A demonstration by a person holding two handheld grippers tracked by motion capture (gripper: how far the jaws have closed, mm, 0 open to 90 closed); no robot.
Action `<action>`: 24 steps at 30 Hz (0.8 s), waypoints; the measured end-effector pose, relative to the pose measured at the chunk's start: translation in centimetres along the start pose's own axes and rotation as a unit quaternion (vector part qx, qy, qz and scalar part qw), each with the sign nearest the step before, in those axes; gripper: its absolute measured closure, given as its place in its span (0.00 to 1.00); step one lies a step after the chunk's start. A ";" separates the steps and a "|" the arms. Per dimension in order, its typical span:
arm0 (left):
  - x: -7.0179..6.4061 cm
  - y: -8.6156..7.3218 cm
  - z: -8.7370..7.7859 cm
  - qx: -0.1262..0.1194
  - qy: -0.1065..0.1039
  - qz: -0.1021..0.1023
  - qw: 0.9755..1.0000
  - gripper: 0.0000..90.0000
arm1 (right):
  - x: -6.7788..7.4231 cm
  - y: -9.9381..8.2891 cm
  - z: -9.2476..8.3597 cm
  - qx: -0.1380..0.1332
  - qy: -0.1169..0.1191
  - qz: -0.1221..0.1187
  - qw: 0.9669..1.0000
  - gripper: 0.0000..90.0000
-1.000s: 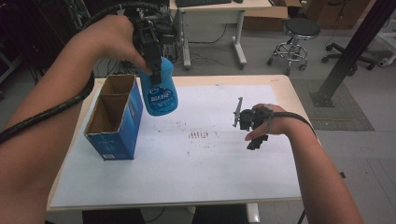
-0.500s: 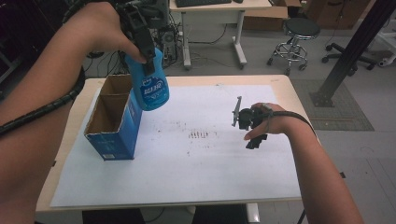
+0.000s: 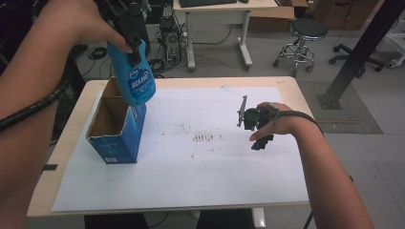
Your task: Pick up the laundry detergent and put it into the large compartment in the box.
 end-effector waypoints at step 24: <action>5.0 -2.4 1.0 0.031 -0.006 -0.111 0.993 0.42 | -0.2 0.5 0.2 -0.001 0.000 -0.009 1.000 0.11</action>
Point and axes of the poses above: each handheld gripper's, and its own axes: z roughly forward along the jaws, y roughly out of its top, x roughly to its left, the point moved 1 cm from there along z, roughly forward along the jaws, and after that the axes turned 10 degrees about y, right-handed, at the moved point
